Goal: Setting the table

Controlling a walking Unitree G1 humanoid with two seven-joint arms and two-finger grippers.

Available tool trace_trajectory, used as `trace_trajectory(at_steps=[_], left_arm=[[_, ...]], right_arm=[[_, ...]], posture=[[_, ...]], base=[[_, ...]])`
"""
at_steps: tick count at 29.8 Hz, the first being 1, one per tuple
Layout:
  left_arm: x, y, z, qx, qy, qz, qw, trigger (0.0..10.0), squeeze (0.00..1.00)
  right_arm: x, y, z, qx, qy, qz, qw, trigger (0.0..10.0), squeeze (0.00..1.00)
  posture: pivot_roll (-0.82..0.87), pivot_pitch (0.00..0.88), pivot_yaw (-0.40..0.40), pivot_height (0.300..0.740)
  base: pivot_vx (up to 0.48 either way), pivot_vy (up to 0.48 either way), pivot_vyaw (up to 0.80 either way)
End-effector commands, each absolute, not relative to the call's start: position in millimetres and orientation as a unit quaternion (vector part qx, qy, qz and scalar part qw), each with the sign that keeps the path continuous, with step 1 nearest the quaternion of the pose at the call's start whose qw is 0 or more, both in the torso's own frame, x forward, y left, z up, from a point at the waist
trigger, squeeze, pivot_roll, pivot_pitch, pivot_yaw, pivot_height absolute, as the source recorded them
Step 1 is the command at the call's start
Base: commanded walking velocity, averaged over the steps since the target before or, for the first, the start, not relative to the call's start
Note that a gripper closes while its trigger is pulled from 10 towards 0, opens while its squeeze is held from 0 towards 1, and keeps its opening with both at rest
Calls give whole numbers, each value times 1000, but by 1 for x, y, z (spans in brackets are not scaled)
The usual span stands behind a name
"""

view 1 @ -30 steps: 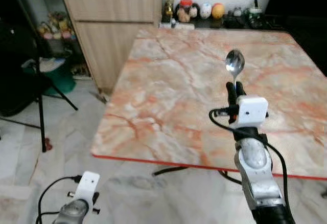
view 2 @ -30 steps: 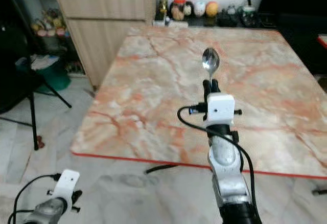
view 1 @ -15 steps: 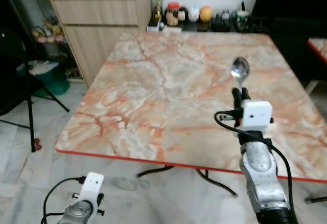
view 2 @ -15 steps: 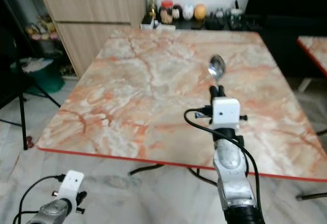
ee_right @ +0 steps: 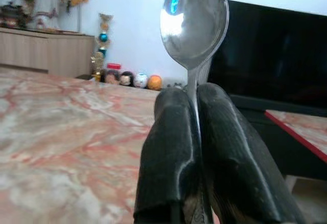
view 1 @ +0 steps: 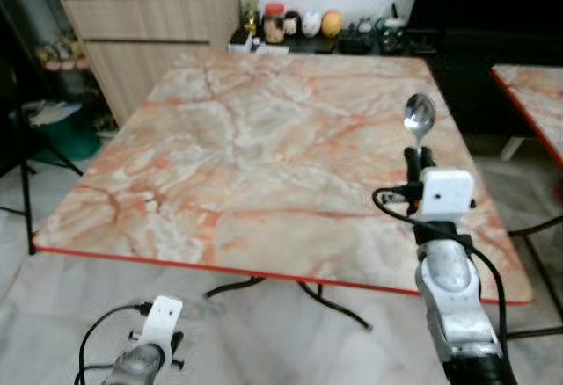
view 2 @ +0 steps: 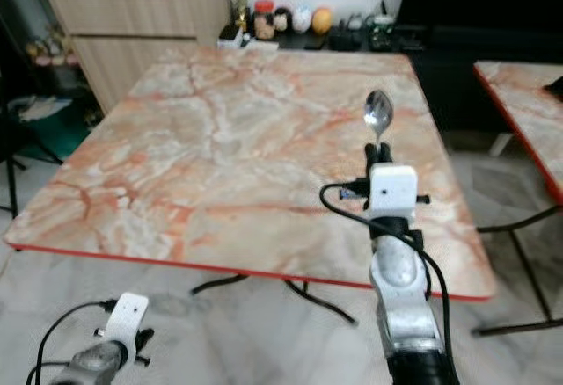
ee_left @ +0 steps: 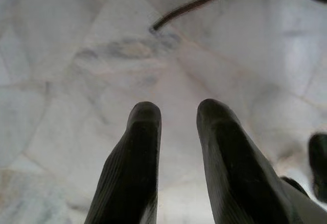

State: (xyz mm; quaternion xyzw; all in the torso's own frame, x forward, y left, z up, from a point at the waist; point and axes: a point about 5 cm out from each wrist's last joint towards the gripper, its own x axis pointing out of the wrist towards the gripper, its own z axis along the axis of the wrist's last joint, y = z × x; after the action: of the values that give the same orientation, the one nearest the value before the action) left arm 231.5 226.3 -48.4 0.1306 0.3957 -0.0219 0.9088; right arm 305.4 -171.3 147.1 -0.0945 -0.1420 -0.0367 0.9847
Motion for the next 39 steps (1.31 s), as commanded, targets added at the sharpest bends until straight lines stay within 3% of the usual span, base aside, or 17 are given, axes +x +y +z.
trace_trajectory(at_steps=[1, 39], left_arm=[[230, 229, -49, 130, 402, -20, 906, 10000, 0], [229, 229, -49, 131, 403, -22, 906, 10000, 0]], right_arm=[[307, -168, 153, -93, -152, -31, 983, 10000, 0], [309, -172, 159, -89, -160, -41, 982, 10000, 0]], posture=[[0, 0, 8, 740], [-5, 0, 9, 740]], base=[[0, -307, 0], [0, -310, 0]])
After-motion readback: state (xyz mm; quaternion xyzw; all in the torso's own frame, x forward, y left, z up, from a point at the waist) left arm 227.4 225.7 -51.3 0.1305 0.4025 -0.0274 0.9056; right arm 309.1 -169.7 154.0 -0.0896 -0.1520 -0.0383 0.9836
